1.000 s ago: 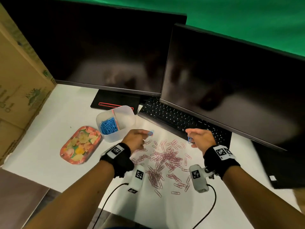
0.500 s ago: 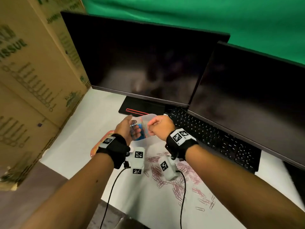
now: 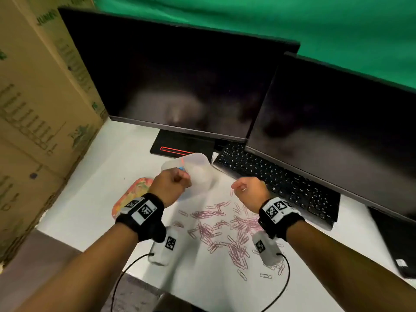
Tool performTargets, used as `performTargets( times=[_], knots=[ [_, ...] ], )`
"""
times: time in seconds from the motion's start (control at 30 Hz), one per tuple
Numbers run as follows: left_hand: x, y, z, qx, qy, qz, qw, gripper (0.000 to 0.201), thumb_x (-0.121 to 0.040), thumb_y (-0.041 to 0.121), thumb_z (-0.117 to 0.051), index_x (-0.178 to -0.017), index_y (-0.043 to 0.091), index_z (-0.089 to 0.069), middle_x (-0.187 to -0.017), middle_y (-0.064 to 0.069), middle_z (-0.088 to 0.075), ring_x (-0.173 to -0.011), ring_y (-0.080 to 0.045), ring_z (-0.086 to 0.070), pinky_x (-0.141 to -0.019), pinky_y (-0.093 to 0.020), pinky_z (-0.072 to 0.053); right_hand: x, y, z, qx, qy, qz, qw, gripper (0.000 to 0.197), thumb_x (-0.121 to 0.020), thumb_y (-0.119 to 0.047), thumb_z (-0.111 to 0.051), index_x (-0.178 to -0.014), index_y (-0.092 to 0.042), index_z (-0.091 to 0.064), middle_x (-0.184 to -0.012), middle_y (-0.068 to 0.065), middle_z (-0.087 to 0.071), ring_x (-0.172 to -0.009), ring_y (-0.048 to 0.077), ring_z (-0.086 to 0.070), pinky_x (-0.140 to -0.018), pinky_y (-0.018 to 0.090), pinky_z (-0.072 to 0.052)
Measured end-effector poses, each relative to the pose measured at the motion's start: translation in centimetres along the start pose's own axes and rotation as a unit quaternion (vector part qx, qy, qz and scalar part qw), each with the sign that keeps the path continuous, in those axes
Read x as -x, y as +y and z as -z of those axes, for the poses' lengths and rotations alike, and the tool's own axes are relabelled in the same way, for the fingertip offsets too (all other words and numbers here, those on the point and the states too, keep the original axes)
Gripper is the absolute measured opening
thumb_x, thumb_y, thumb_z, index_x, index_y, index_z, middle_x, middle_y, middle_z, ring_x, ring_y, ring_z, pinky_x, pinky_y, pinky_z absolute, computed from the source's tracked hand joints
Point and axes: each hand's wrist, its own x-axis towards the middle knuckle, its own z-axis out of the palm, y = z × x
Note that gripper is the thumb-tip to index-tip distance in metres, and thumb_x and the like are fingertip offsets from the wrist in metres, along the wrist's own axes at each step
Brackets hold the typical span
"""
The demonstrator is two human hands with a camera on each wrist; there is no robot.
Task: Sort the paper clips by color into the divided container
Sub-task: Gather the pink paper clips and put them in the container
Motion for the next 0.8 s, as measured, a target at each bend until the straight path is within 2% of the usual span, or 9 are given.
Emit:
performTargets(
  times=[0.07, 0.17, 0.23, 0.37, 0.47, 0.57, 0.67, 0.73, 0.8],
  knots=[
    [1.4, -2.0, -0.8, -0.188, -0.077, -0.017, 0.979, 0.007, -0.083, 0.024, -0.063, -0.088, 0.027, -0.066, -0.086, 0.008, -0.069, -0.090, -0.022, -0.066, -0.077, -0.025, -0.047, 1.7, 4.2, 1.2, 0.083, -0.002, -0.030, 0.996, 0.025, -0.088, -0.015, -0.050, -0.093, -0.023, -0.074, -0.097, 0.001, -0.074, -0.091, 0.021, -0.068, -0.079, 0.022, -0.050],
    [2.9, -5.1, -2.6, -0.431, -0.142, 0.011, 0.891, 0.054, -0.085, 0.029, -0.057, -0.136, 0.022, -0.044, -0.131, -0.005, -0.049, -0.122, -0.025, -0.051, -0.099, -0.031, -0.043, 4.6, 10.1, 2.2, 0.172, -0.023, -0.091, 0.981, 0.033, -0.089, -0.015, -0.048, -0.116, -0.024, -0.064, -0.125, 0.001, -0.064, -0.114, 0.023, -0.059, -0.096, 0.028, -0.046],
    [3.6, -6.1, -3.5, -0.489, -0.150, 0.040, 0.858, 0.075, -0.081, 0.028, -0.057, -0.147, 0.022, -0.023, -0.141, -0.010, -0.033, -0.130, -0.027, -0.042, -0.105, -0.038, -0.041, 6.7, 12.7, 2.5, 0.178, -0.023, -0.152, 0.972, 0.051, -0.086, -0.014, -0.050, -0.136, -0.021, -0.047, -0.142, 0.004, -0.047, -0.129, 0.023, -0.047, -0.107, 0.031, -0.040],
    [3.4, -6.2, -5.7, -0.467, -0.163, 0.059, 0.867, 0.078, -0.076, 0.014, -0.060, -0.145, 0.019, -0.022, -0.136, -0.013, -0.026, -0.117, -0.031, -0.050, -0.096, -0.040, -0.049, 9.3, 14.5, 2.0, 0.191, -0.092, -0.166, 0.963, 0.079, -0.087, -0.013, -0.050, -0.154, -0.021, -0.006, -0.162, 0.007, -0.003, -0.149, 0.028, -0.008, -0.121, 0.039, -0.017],
    [3.2, -5.1, -8.1, -0.448, -0.174, 0.010, 0.877, 0.064, -0.079, 0.008, -0.057, -0.138, 0.019, -0.034, -0.130, -0.012, -0.032, -0.114, -0.031, -0.054, -0.095, -0.037, -0.048, 9.9, 13.6, 0.5, 0.189, -0.119, -0.117, 0.968, 0.083, -0.086, 0.002, -0.043, -0.154, -0.022, -0.002, -0.162, 0.003, 0.009, -0.149, 0.023, 0.007, -0.122, 0.034, -0.006],
    [3.3, -4.6, -10.7, -0.404, -0.211, -0.039, 0.889, 0.052, -0.083, 0.007, -0.056, -0.131, 0.025, -0.047, -0.130, -0.007, -0.037, -0.116, -0.028, -0.055, -0.100, -0.030, -0.043, 10.3, 12.8, -1.0, 0.178, -0.138, -0.043, 0.973, 0.078, -0.087, 0.004, -0.043, -0.154, -0.021, -0.010, -0.162, -0.001, 0.003, -0.150, 0.018, 0.002, -0.120, 0.026, -0.008],
    [3.6, -4.2, -12.7, -0.366, -0.236, -0.079, 0.897, 0.043, -0.079, 0.010, -0.061, -0.115, 0.033, -0.053, -0.126, 0.002, -0.040, -0.116, -0.024, -0.055, -0.101, -0.028, -0.043, 10.5, 12.9, -0.9, 0.106, -0.111, -0.007, 0.988, 0.068, -0.090, -0.006, -0.048, -0.151, -0.022, -0.024, -0.160, -0.001, -0.018, -0.147, 0.017, -0.019, -0.117, 0.022, -0.017],
    [3.8, -4.0, -12.9, -0.374, -0.208, -0.069, 0.901, 0.052, -0.078, 0.018, -0.066, -0.123, 0.033, -0.047, -0.129, -0.001, -0.038, -0.120, -0.025, -0.052, -0.101, -0.035, -0.045, 10.0, 13.4, -0.1, 0.099, -0.072, -0.014, 0.992, 0.068, -0.089, -0.015, -0.053, -0.150, -0.023, -0.024, -0.156, 0.001, -0.024, -0.143, 0.019, -0.026, -0.117, 0.028, -0.026],
    [3.8, -4.2, -12.6, -0.422, -0.187, -0.041, 0.886, 0.079, -0.072, 0.035, -0.073, -0.139, 0.030, -0.031, -0.136, -0.006, -0.031, -0.125, -0.028, -0.044, -0.101, -0.040, -0.045, 9.6, 13.7, 0.7, 0.141, -0.074, -0.028, 0.987, 0.076, -0.088, -0.027, -0.060, -0.151, -0.025, -0.018, -0.153, 0.002, -0.023, -0.140, 0.022, -0.028, -0.114, 0.034, -0.032]
  ],
)
